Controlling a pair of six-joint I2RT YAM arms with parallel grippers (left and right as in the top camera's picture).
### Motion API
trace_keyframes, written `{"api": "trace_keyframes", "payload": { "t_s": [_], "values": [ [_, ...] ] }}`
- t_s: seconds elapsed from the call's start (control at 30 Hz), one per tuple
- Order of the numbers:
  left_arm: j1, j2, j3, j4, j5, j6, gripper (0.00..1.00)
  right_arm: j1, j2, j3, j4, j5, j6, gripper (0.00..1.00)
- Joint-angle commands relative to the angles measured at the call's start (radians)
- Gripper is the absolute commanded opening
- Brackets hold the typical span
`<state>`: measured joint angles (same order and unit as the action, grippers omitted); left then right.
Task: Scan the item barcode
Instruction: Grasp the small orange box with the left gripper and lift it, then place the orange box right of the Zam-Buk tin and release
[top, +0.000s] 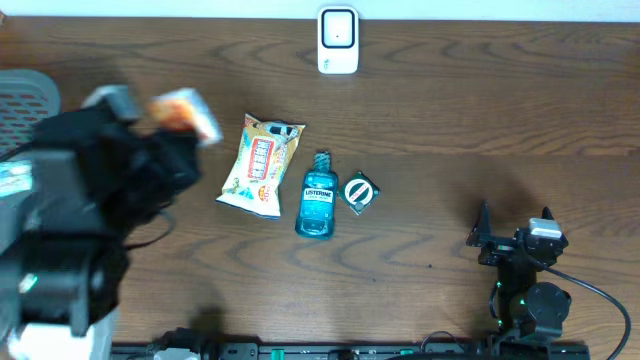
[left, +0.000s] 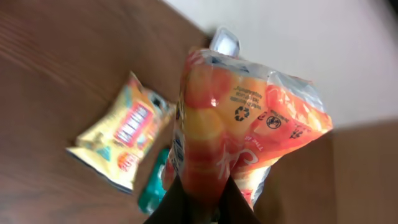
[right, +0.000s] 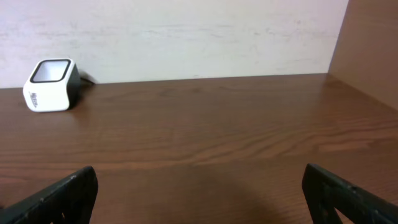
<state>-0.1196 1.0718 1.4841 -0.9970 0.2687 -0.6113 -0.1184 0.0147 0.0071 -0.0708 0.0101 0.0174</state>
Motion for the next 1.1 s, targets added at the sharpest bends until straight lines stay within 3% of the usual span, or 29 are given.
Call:
{"api": "trace_keyframes", "payload": {
  "t_s": [0.0,0.43,0.83,1.07],
  "values": [
    [-0.133,0.082,-0.044,0.037,-0.06,-0.03,0.07,-0.002,-0.007,-0.002,-0.004,-0.005,-0.008,0.99],
    [-0.518,0.518,-0.058,0.283,-0.087,-0.084,0.07,-0.002,-0.007,-0.002,-0.004,-0.005,-0.008,0.99],
    [-0.68,0.857,-0.058,0.603,-0.087,-0.193,0.07,-0.002,-0.007,-0.002,-0.004,-0.005,-0.008,0.99],
    [-0.741,0.965,-0.058,0.615,-0.113,-0.24,0.09,-0.002,-0.007,-0.002,-0.004,-0.005,-0.008,0.99]
  ]
}}
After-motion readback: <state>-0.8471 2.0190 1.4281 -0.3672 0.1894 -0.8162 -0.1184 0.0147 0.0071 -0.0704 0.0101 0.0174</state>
